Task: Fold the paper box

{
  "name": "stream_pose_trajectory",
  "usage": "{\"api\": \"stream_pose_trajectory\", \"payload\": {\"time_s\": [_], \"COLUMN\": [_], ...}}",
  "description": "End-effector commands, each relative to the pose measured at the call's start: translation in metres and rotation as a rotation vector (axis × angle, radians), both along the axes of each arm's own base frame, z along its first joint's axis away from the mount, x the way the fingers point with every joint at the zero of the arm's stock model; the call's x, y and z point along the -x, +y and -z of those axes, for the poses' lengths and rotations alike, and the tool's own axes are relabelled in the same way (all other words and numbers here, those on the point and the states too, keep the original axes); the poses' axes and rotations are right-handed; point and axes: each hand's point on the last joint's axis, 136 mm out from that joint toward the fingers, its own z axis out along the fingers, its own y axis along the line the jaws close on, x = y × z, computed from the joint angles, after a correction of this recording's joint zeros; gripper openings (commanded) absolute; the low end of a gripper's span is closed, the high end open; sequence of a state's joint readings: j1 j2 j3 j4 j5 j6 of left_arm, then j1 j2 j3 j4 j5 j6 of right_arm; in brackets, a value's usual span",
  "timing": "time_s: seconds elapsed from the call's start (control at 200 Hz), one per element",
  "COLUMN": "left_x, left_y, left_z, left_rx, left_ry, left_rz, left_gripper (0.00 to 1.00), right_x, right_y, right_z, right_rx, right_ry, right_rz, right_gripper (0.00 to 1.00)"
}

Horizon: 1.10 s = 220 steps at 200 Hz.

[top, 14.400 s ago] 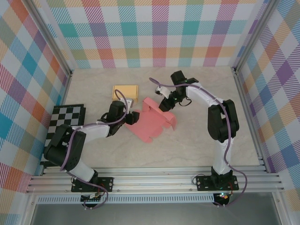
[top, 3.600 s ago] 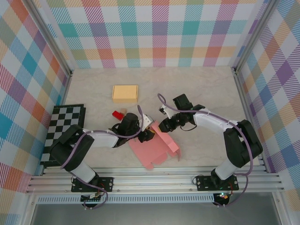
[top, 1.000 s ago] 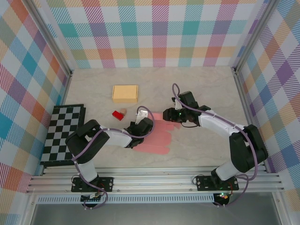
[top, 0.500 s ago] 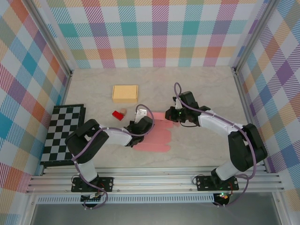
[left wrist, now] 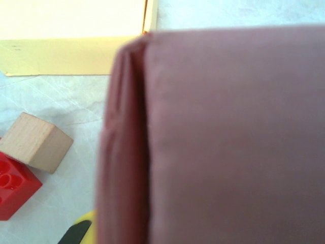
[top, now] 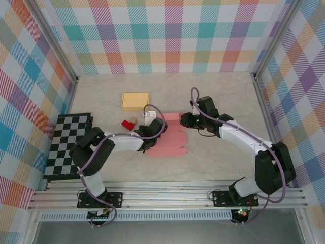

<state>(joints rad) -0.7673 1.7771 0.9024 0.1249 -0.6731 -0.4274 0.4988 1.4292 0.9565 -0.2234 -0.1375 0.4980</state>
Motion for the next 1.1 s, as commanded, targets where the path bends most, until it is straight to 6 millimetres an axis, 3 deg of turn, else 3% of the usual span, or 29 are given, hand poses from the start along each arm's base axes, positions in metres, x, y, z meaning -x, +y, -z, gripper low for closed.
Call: {"api": "stream_pose_trajectory", "payload": {"time_s": [0.0,0.215,0.435,0.62,0.75,0.915,1.095], "left_x": [-0.003,-0.002,-0.001,-0.001,-0.003,-0.004,-0.005], "left_y": [0.011,0.014,0.014,0.013,0.011,0.009,0.008], "left_z": [0.002,0.006,0.008,0.009,0.01,0.012,0.013], "left_rx": [0.006,0.006,-0.001,-0.009,-0.007,-0.006,-0.004], "left_ry": [0.02,0.036,0.05,0.057,0.06,0.065,0.068], "left_rz": [-0.044,-0.048,-0.042,-0.033,-0.031,-0.026,-0.028], "left_gripper": [0.0,0.0,0.0,0.0,0.0,0.0,0.0], "right_x": [-0.002,-0.028,-0.049,-0.05,-0.051,-0.049,-0.045], "right_y": [-0.011,-0.01,-0.01,-0.013,0.006,0.034,0.044], "right_z": [0.014,0.068,0.089,0.102,0.099,0.073,0.056], "right_rx": [0.038,0.112,0.125,0.147,0.061,-0.096,-0.164], "right_ry": [-0.031,0.019,0.033,0.076,0.065,0.004,-0.01], "right_rz": [0.026,0.032,0.062,0.088,0.022,-0.072,-0.086], "right_gripper": [0.28,0.15,0.13,0.12,0.11,0.1,0.1]}}
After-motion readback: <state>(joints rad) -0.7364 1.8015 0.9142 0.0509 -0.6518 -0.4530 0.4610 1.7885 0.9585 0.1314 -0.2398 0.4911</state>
